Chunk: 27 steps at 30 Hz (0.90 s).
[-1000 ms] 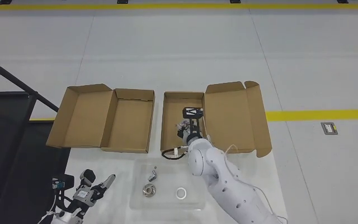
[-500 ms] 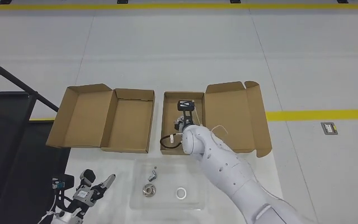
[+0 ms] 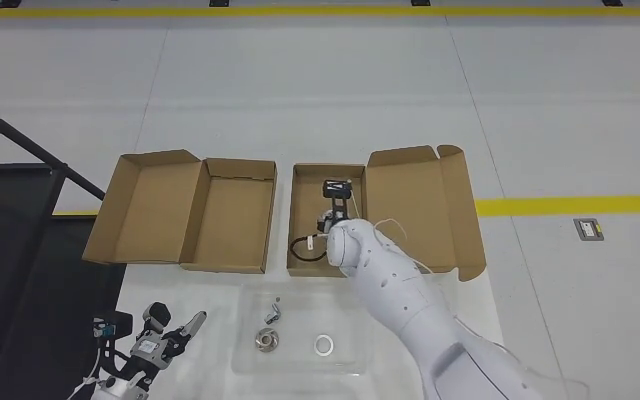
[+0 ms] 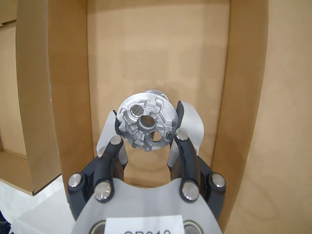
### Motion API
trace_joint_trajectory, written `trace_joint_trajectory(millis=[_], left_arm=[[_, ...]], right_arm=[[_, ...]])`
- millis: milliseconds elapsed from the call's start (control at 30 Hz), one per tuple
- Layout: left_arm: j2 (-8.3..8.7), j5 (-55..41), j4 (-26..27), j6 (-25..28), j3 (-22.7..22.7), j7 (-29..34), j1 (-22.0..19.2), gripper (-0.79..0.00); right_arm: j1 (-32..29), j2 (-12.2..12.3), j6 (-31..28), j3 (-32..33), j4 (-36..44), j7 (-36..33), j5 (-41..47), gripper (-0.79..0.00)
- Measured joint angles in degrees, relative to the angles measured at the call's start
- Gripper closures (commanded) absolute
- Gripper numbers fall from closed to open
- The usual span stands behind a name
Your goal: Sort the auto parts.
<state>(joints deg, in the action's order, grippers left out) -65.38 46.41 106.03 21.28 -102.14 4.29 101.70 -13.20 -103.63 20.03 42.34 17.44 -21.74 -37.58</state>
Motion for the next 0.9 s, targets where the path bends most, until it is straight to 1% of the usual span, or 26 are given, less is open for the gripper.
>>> trace_joint_trajectory(millis=[67, 100, 133, 167, 200, 233, 267, 600, 767, 900], left_arm=[[0.00, 0.0, 0.0, 0.0, 0.0, 0.0, 0.0, -0.785], [0.00, 0.0, 0.0, 0.0, 0.0, 0.0, 0.0, -0.785], [0.00, 0.0, 0.0, 0.0, 0.0, 0.0, 0.0, -0.785], [0.00, 0.0, 0.0, 0.0, 0.0, 0.0, 0.0, -0.785], [0.00, 0.0, 0.0, 0.0, 0.0, 0.0, 0.0, -0.785], [0.00, 0.0, 0.0, 0.0, 0.0, 0.0, 0.0, -0.785], [0.00, 0.0, 0.0, 0.0, 0.0, 0.0, 0.0, -0.785], [0.00, 0.0, 0.0, 0.0, 0.0, 0.0, 0.0, -0.785], [0.00, 0.0, 0.0, 0.0, 0.0, 0.0, 0.0, -0.785], [0.00, 0.0, 0.0, 0.0, 0.0, 0.0, 0.0, -0.785]], right_arm=[[0.4, -0.5, -0.3, 0.1, -1.5, 0.3, 0.3, -0.323], [0.5, -0.7, -0.4, 0.1, -2.0, 0.4, 0.4, -0.376], [0.6, -0.8, -0.6, 0.2, -2.4, 0.5, 0.5, -0.560], [0.8, -1.1, -0.8, 0.3, -3.0, 0.6, 0.5, -0.653], [0.9, -1.2, -0.8, 0.3, -3.3, 0.7, 0.6, -0.727], [1.0, -1.3, -0.9, 0.4, -3.6, 0.9, 0.6, -0.767], [1.1, -1.5, -0.9, 0.4, -4.0, 1.0, 0.6, -0.785], [1.8, -2.3, -1.7, 0.6, -4.7, 2.9, -0.4, -0.785], [0.9, -2.8, -3.2, -0.4, -1.9, 5.2, -3.0, -0.785], [-1.0, -3.2, -0.2, -1.6, 2.2, 6.2, -5.9, -0.785]])
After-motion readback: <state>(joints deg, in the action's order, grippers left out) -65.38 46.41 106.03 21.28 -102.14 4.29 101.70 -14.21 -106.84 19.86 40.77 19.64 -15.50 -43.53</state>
